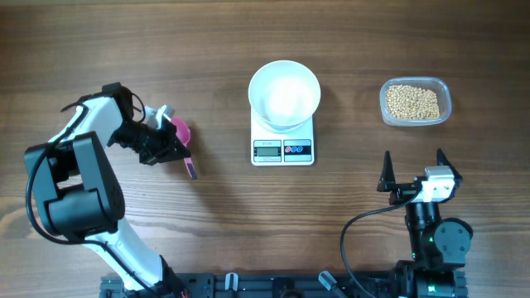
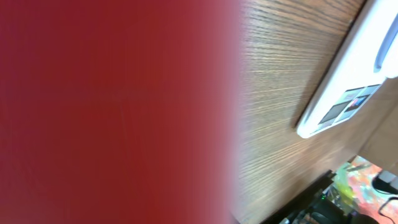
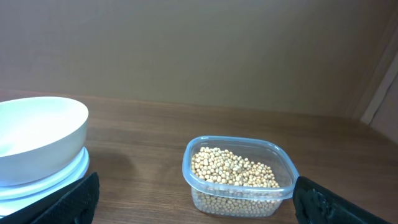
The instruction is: Scoop item into bowl and weigh 150g on scale
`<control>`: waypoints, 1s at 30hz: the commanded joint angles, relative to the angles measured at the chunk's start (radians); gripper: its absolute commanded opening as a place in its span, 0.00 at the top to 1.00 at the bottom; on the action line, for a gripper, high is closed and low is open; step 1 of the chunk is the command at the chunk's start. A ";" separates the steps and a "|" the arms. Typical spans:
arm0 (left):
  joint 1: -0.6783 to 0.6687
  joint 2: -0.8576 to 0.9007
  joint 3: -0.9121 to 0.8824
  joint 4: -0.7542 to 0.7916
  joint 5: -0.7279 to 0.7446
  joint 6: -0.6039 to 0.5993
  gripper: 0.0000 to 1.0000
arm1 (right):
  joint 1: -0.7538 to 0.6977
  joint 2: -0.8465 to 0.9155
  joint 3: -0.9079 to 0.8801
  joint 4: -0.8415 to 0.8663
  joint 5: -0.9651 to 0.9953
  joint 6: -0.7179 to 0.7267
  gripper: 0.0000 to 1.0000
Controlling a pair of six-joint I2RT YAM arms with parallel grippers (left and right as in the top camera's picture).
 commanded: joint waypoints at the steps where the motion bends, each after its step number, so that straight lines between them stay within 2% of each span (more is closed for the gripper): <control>1: 0.005 0.011 0.000 -0.011 0.066 0.005 0.96 | 0.003 -0.011 -0.002 0.002 0.018 0.015 0.01; 13: 0.029 0.010 0.000 -0.034 0.244 0.005 0.96 | 0.003 -0.011 -0.002 0.002 0.018 0.015 0.00; 19: 0.117 0.010 0.000 -0.072 0.467 0.006 0.96 | 0.003 -0.011 -0.002 0.002 0.018 0.015 0.00; 26: 0.161 0.009 0.000 -0.125 0.651 0.012 0.96 | 0.003 -0.011 -0.002 0.002 0.018 0.015 0.00; 30: 0.155 0.009 0.000 -0.197 0.886 0.123 0.96 | 0.003 -0.011 -0.002 0.003 0.018 0.012 0.00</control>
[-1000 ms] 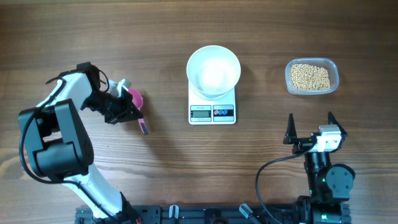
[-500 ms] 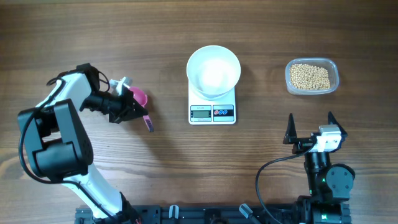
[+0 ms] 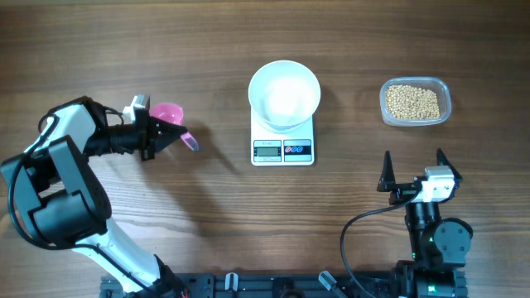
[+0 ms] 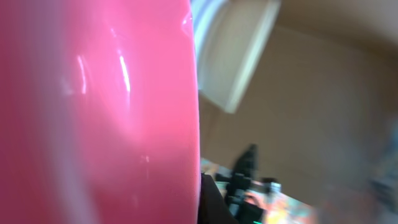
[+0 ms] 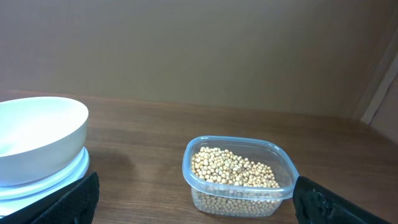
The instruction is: Scoop item into bowl and weigh 150g on scale
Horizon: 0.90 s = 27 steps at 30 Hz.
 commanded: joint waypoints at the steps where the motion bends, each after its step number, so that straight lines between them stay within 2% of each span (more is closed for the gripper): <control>1: -0.007 0.009 0.000 -0.080 0.336 0.150 0.96 | 0.003 -0.011 -0.002 0.003 0.017 0.013 0.00; 8: -0.046 0.004 0.002 -0.190 0.357 0.263 0.96 | 0.003 -0.011 -0.002 0.018 -0.112 0.033 0.00; 10: -0.061 0.002 0.002 -0.190 0.358 0.265 0.96 | 0.003 -0.011 -0.002 0.026 -0.201 0.119 0.00; 13: -0.087 -0.018 0.002 -0.197 0.358 0.285 0.96 | 0.003 -0.011 -0.002 0.032 -0.290 0.335 0.00; 18: -0.116 -0.113 0.003 -0.196 0.357 0.310 0.96 | 0.003 -0.011 -0.002 0.074 -0.290 0.816 0.00; 20: -0.118 -0.169 0.018 -0.197 0.357 0.310 0.96 | 0.003 -0.011 -0.002 0.187 -0.287 0.937 0.00; 21: -0.118 -0.206 0.036 -0.197 0.357 0.309 0.96 | 0.003 -0.011 -0.002 0.330 -0.266 1.017 0.00; 24: -0.118 -0.297 0.109 -0.197 0.357 0.304 0.96 | 0.003 -0.011 -0.001 0.624 -0.125 1.078 0.01; 27: -0.118 -0.367 0.217 -0.197 0.357 0.260 0.96 | 0.003 -0.011 0.011 0.772 0.031 1.173 0.00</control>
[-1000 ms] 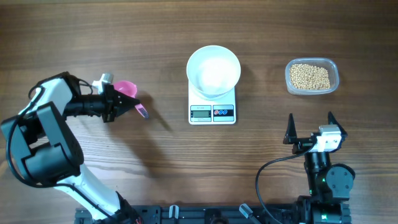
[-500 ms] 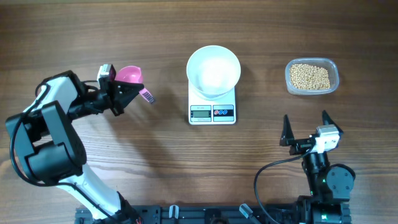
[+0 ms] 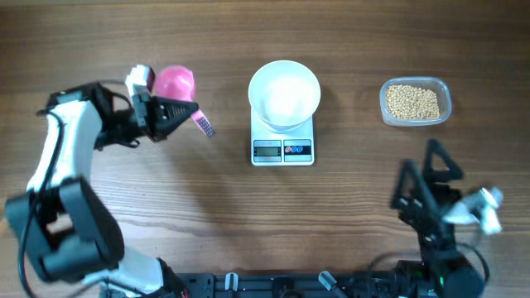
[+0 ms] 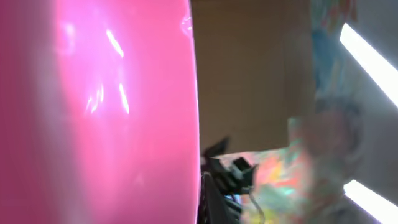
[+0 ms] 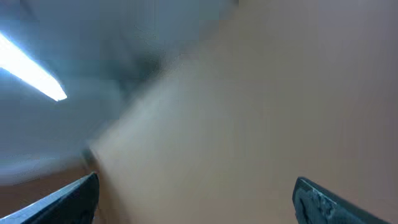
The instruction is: Scoop item into bowl and weigh 150g on scale
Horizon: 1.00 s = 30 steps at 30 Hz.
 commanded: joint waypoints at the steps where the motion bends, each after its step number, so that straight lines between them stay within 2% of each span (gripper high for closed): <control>1: -0.002 -0.121 0.182 0.005 0.032 -0.050 0.96 | 0.003 -0.008 0.024 0.106 0.236 0.237 0.00; 3: -0.002 -0.144 0.286 0.021 0.030 -0.128 0.96 | 0.003 -0.007 0.060 0.113 0.267 0.269 0.00; 5: -0.002 -0.155 0.401 0.073 0.003 -0.261 0.96 | 0.003 0.008 0.116 0.112 0.283 0.264 0.00; 8: -0.003 -0.157 0.539 0.181 -0.192 -0.562 0.96 | 0.003 0.076 0.228 0.113 0.278 0.220 0.00; 11: -0.003 -0.159 0.604 0.269 -0.420 -0.912 0.96 | 0.003 0.190 0.377 0.100 0.246 0.189 0.00; 12: -0.003 -0.164 0.607 0.320 -0.446 -1.023 0.96 | 0.003 0.233 0.431 0.089 0.234 0.189 0.01; 15: -0.003 -0.166 0.607 0.432 -0.437 -1.216 0.96 | 0.003 0.403 0.614 0.085 0.093 0.187 0.00; 18: -0.003 -0.166 0.607 0.459 -0.434 -1.293 0.96 | 0.003 0.510 0.670 0.087 -0.087 0.301 0.00; 20: -0.011 -0.166 0.607 0.458 -0.425 -1.312 0.96 | 0.003 0.587 0.680 0.109 -0.174 0.455 0.00; 23: -0.040 -0.166 0.607 0.458 -0.407 -1.307 0.96 | 0.003 0.698 0.697 0.305 -0.278 0.452 0.00; 25: -0.080 -0.166 0.607 0.469 -0.409 -1.307 0.96 | 0.003 0.780 0.773 0.339 -0.364 0.454 0.00; 26: -0.103 -0.166 0.607 0.480 -0.418 -1.308 0.96 | 0.003 0.810 0.818 0.298 -0.404 0.444 0.00; 27: -0.129 -0.166 0.607 0.489 -0.443 -1.309 0.96 | 0.003 0.856 0.911 0.167 -0.476 0.394 0.00; 28: -0.176 -0.166 0.607 0.496 -0.518 -1.329 0.96 | 0.003 0.924 1.072 -0.115 -0.572 0.269 0.00; 30: -0.222 -0.166 0.607 0.499 -0.607 -1.339 0.96 | 0.003 0.993 1.251 -0.461 -0.631 0.109 0.00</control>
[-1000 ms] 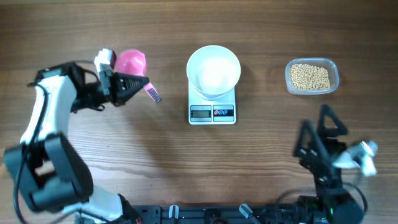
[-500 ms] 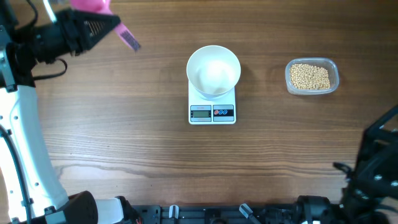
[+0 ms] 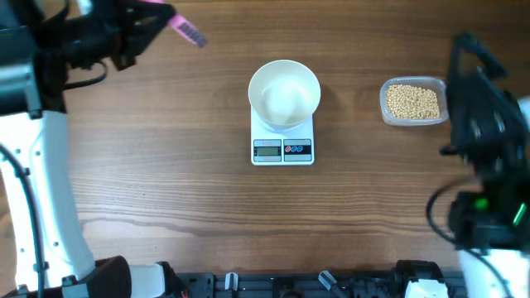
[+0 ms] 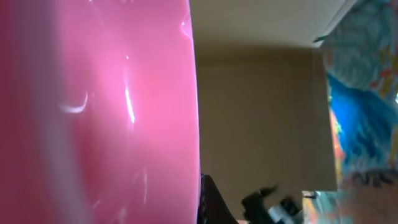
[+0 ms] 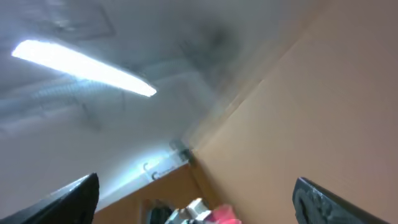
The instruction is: Scoop item into bowl and weigh 150g on scale
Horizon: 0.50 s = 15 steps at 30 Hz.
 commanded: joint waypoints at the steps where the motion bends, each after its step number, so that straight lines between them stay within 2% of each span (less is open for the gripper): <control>1: -0.101 -0.005 0.013 0.019 -0.188 -0.041 0.96 | 0.003 0.169 0.436 -0.606 -0.255 -0.359 0.00; 3: -0.140 -0.005 0.013 0.030 -0.254 -0.041 0.96 | 0.004 0.243 0.622 -0.953 -0.253 -0.541 0.00; 5: -0.164 -0.005 0.013 0.056 -0.275 -0.041 0.96 | 0.006 0.301 0.758 -1.199 -0.242 -0.664 0.00; 8: -0.182 -0.005 0.013 0.117 -0.277 -0.049 0.96 | 0.017 0.333 0.843 -1.397 -0.175 -0.743 0.00; 12: -0.182 -0.005 0.013 0.154 -0.269 -0.160 0.96 | 0.026 0.328 0.843 -1.524 -0.057 -0.804 0.00; 15: -0.227 -0.005 0.013 0.158 -0.262 -0.221 0.96 | 0.026 0.348 0.839 -1.666 -0.042 -0.857 0.00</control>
